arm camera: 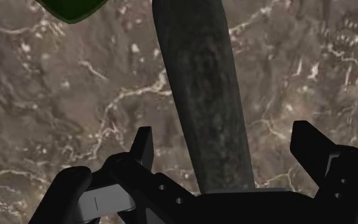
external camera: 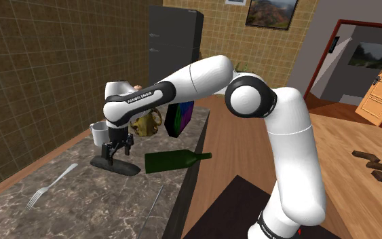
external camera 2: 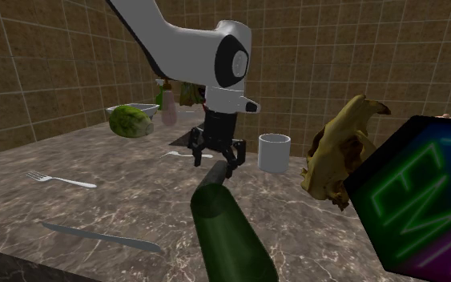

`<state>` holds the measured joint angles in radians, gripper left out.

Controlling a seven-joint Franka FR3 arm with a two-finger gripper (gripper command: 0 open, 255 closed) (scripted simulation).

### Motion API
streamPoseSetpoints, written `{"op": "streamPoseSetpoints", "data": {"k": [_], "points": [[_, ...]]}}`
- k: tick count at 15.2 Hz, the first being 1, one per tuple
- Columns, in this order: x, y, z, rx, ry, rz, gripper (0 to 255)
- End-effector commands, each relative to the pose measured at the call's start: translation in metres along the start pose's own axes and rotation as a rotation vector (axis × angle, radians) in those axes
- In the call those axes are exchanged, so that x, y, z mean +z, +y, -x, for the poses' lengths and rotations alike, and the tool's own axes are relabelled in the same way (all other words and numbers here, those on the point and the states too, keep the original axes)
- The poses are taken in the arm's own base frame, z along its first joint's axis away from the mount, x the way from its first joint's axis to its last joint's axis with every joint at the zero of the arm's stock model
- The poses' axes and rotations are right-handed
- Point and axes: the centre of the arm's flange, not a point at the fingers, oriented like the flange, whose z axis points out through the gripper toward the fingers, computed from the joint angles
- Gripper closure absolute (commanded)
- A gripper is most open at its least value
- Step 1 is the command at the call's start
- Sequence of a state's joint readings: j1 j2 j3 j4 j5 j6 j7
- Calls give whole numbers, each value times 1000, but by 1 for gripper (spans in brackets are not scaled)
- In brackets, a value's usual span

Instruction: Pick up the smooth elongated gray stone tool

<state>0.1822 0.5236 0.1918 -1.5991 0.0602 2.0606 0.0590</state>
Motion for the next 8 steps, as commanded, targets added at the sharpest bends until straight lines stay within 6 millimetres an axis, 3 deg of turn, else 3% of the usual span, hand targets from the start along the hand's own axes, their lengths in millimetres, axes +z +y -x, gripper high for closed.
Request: {"op": "streamPoseSetpoints", "data": {"k": [1, 8], "points": [[9, -3, -7, -6, 2, -4, 0], [43, 2, -10, -6, 2, -4, 0]]}}
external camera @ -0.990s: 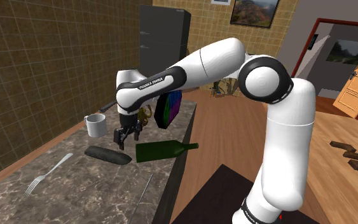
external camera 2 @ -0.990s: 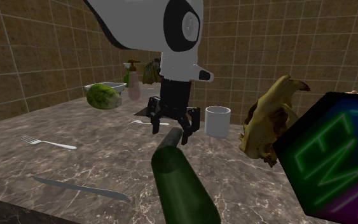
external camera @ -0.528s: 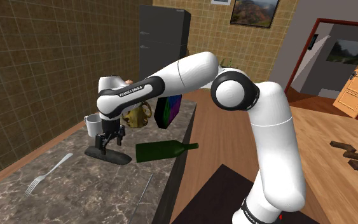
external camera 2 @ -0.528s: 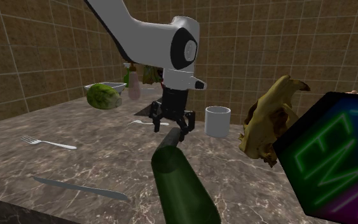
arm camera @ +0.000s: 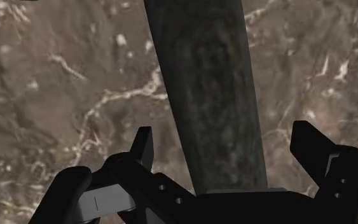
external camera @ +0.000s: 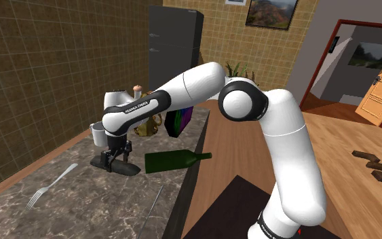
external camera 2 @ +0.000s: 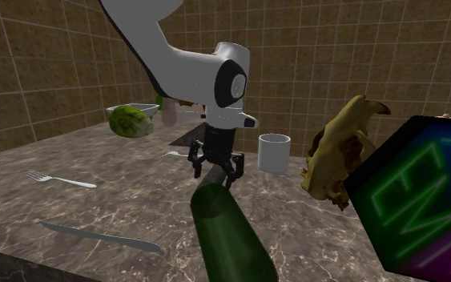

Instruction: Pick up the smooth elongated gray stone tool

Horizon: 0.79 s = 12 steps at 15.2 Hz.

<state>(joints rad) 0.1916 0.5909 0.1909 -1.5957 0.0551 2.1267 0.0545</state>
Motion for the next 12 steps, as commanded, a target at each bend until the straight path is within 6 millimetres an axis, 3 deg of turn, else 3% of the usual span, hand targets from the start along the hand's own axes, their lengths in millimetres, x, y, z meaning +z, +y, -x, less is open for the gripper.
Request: {"op": "streamPoseSetpoints", "data": {"k": [1, 2, 12], "points": [[4, 1, -1, 0, 0, 0, 0], [4, 1, -2, 0, 0, 0, 255], [-1, 1, -1, 0, 0, 0, 255]]}}
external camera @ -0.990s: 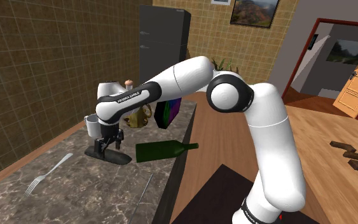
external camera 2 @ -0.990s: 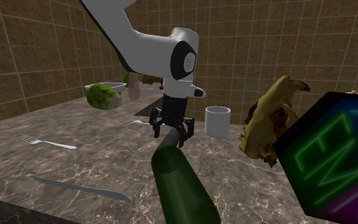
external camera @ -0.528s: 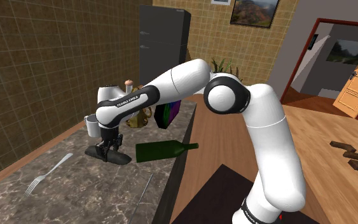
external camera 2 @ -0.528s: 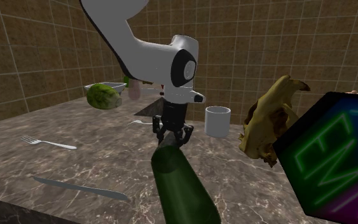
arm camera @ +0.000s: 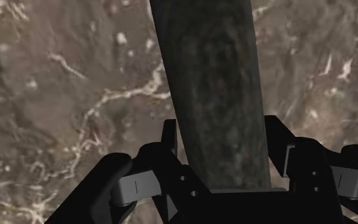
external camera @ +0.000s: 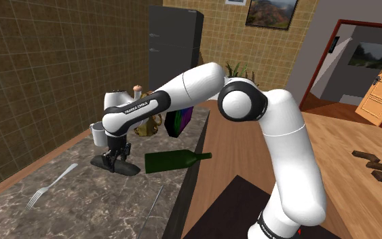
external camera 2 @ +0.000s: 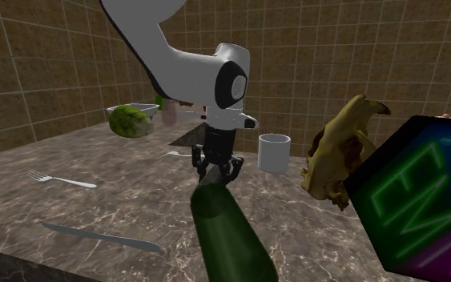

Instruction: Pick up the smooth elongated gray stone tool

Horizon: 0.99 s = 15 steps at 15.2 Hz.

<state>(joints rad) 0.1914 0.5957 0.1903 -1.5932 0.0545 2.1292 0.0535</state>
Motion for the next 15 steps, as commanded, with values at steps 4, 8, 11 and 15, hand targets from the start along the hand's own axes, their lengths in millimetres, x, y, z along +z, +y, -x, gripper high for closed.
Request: {"op": "streamPoseSetpoints", "data": {"k": [4, 8, 11, 15], "points": [[-24, -3, 2, 0, 0, 0, 255], [-44, -6, 3, 0, 0, 0, 255], [-60, -9, 4, 0, 0, 0, 255], [-76, -11, 5, 0, 0, 0, 255]]}}
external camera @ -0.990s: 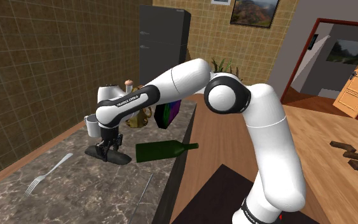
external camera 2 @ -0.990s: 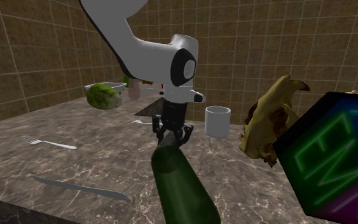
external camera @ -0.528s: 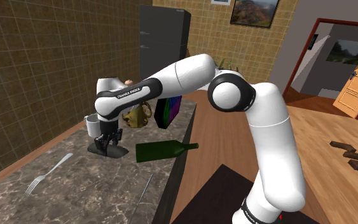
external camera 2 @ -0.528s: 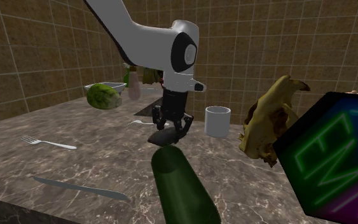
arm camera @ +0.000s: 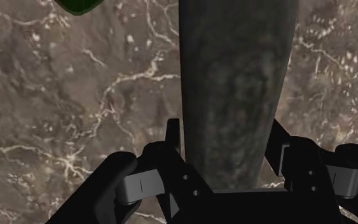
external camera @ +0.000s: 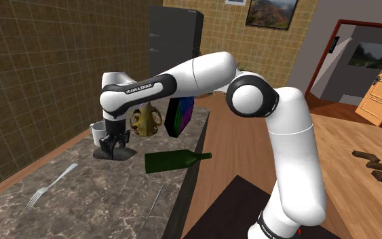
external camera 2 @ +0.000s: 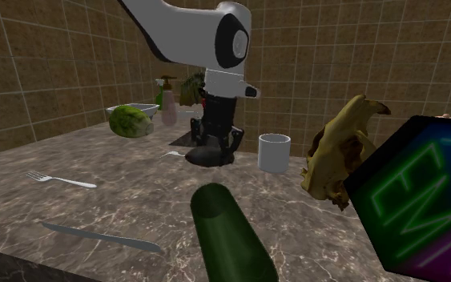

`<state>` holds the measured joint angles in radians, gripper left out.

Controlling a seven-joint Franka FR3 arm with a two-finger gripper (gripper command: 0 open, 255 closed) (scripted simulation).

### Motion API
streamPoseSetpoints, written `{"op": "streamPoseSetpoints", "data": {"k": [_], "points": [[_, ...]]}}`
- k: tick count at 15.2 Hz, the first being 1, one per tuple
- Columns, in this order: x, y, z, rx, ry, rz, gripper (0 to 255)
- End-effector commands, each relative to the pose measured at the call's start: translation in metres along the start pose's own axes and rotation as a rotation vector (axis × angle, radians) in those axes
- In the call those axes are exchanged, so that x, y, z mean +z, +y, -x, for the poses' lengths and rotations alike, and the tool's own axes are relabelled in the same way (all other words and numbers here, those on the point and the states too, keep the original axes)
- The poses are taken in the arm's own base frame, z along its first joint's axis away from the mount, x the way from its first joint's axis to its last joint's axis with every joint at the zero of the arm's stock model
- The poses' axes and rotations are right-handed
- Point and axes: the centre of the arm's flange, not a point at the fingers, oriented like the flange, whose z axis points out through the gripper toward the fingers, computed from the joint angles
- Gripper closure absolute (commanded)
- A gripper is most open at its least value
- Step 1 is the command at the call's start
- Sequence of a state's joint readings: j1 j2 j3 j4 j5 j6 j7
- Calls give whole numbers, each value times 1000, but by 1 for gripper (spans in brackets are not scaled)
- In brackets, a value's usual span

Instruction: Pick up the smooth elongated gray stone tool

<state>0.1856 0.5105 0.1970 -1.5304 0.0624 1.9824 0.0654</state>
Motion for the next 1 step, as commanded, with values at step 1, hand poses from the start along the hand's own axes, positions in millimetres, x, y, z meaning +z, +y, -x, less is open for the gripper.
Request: {"op": "streamPoseSetpoints", "data": {"k": [1], "points": [[-3, -1, -1, 0, 0, 0, 255]]}}
